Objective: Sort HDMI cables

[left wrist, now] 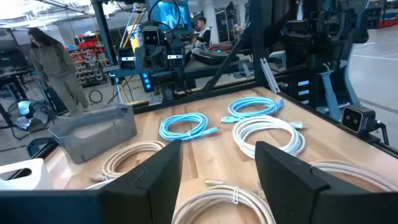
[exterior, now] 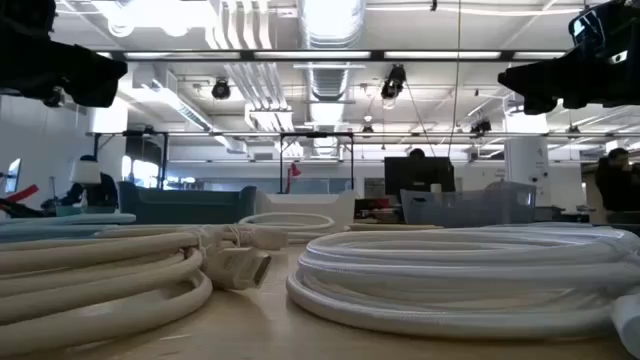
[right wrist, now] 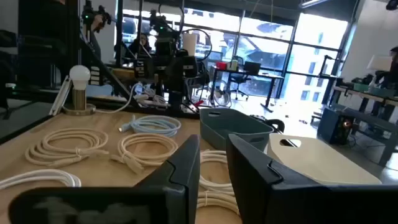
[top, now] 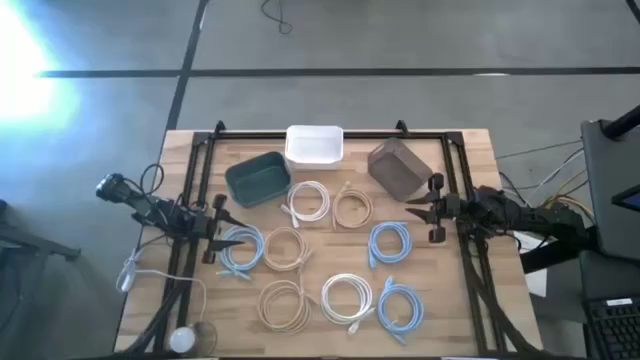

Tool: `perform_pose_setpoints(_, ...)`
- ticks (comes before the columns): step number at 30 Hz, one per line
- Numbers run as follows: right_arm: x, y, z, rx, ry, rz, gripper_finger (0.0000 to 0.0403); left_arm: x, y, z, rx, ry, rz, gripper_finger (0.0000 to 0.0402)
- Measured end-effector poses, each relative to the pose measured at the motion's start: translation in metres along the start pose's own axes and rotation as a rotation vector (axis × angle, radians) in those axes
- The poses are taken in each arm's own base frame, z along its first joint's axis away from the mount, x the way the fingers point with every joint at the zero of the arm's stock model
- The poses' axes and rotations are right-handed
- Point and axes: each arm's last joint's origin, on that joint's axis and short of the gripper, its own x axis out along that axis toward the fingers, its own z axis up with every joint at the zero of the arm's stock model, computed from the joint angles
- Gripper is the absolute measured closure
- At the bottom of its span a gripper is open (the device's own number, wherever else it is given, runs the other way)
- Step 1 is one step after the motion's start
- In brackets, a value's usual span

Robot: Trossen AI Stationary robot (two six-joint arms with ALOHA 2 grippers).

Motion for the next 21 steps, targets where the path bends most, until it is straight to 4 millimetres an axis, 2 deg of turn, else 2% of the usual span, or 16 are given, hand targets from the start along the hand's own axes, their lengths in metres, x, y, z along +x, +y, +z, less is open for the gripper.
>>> perform_pose_setpoints(8, 0.0, 0.0, 0.0, 0.0, 0.0, 0.0, 0.0316, 0.0, 0.0, -0.0001, 0.0, 0.0, 0.0, 0.0195)
perform_pose_setpoints(21, 0.0, 0.0, 0.0, 0.0, 0.0, 0.0, 0.0335, 0.0, 0.0, 0.0001, 0.0, 0.0, 0.0, 0.0195)
